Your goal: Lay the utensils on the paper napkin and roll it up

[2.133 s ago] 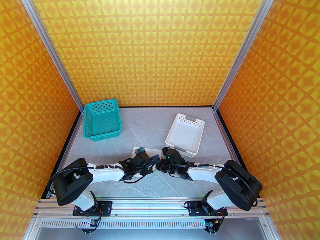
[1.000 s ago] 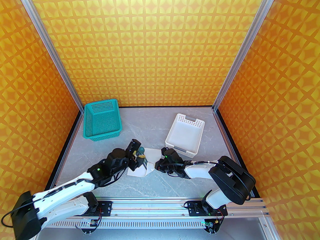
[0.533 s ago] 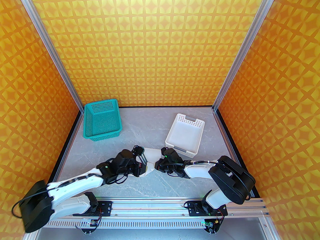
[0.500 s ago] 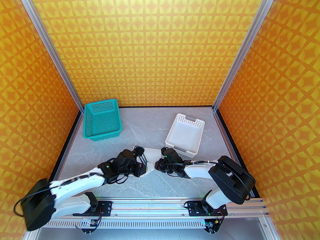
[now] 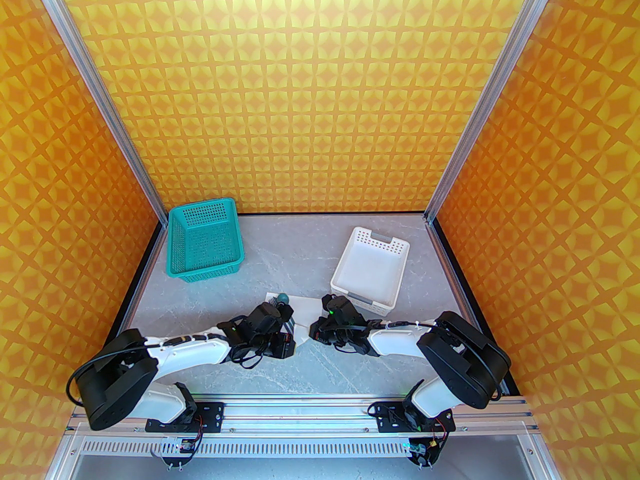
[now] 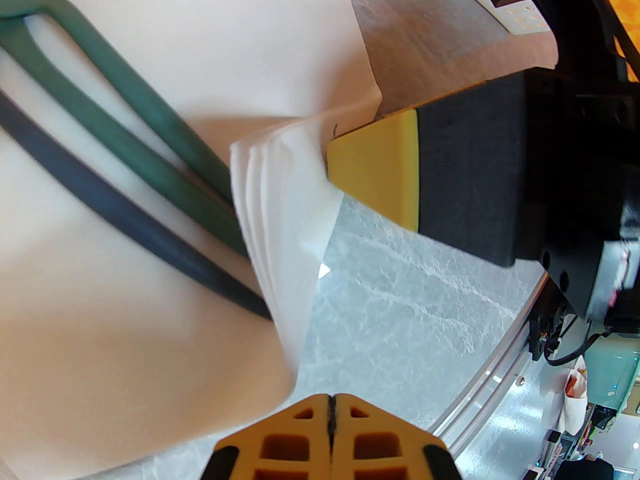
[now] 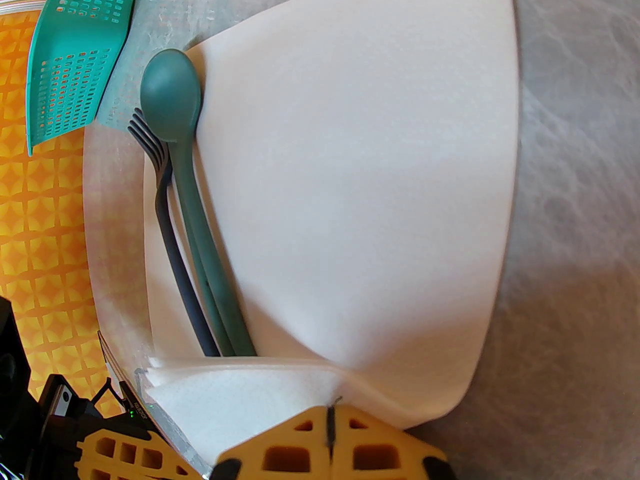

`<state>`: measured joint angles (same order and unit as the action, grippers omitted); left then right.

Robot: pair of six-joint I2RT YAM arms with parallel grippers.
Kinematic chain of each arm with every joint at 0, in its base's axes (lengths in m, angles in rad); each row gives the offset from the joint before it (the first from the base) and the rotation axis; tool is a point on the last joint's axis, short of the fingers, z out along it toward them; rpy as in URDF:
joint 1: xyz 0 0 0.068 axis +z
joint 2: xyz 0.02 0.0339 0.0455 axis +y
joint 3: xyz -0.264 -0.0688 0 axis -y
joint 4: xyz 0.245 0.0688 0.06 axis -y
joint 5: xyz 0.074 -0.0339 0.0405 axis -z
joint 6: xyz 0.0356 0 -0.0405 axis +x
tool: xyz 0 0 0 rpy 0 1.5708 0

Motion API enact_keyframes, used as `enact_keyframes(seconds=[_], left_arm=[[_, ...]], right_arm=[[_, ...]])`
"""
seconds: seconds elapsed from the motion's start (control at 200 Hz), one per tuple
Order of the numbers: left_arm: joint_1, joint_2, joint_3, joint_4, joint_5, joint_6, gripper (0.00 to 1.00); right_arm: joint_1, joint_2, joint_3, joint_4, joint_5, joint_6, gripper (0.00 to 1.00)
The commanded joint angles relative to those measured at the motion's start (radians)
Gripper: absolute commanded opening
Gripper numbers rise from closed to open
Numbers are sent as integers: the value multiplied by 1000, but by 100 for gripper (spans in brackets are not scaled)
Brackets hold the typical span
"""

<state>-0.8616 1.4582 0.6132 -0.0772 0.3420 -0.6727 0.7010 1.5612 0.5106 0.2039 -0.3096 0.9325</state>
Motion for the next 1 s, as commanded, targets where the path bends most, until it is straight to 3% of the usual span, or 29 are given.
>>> enact_keyframes(seconds=[0.0, 0.73, 0.995], left_arm=[[6, 26, 33, 21, -20, 26, 0], [13, 94, 28, -30, -78, 24, 0], [12, 114, 29, -44, -78, 24, 0]], right_arm=[[11, 36, -4, -102, 41, -17, 0], [12, 25, 4, -126, 31, -35, 0], [14, -80, 13, -136, 32, -50, 0]])
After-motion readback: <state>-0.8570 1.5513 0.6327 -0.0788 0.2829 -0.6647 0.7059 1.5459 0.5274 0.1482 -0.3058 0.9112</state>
